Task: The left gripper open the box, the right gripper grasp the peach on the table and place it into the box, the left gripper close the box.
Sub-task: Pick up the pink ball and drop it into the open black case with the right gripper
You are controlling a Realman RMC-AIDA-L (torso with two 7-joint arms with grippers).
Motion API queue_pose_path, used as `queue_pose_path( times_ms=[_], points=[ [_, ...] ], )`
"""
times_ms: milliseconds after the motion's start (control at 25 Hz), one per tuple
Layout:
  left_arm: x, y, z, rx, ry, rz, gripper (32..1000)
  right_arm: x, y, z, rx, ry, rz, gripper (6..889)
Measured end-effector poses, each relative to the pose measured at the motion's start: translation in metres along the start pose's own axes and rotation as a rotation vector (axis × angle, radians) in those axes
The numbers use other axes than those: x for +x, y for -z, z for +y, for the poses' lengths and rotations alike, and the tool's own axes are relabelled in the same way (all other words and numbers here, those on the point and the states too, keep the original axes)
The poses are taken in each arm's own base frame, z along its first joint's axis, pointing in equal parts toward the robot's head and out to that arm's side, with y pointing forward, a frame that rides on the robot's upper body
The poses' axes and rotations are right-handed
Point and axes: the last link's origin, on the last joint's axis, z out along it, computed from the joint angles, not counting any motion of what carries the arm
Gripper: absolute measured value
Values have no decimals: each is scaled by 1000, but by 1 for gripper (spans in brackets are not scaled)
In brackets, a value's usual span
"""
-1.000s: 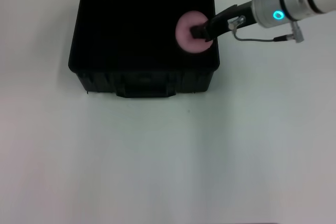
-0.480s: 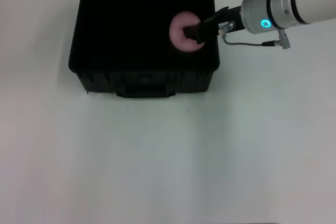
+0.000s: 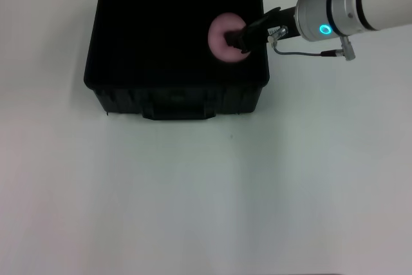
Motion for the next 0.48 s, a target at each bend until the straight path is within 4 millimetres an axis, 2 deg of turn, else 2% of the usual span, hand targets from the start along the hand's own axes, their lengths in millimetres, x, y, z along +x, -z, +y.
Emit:
queue_pose_path(
  times_ms=[280,360,480],
  points=[
    [0,0,0,0,0,0,483,-1,-1,2,-4,14,6,108],
    [0,0,0,0,0,0,484,-1,-2,4,-6,24,9,312],
    [0,0,0,0,1,-1,486,-1,-3,7,-9,39,15,377]
  ],
)
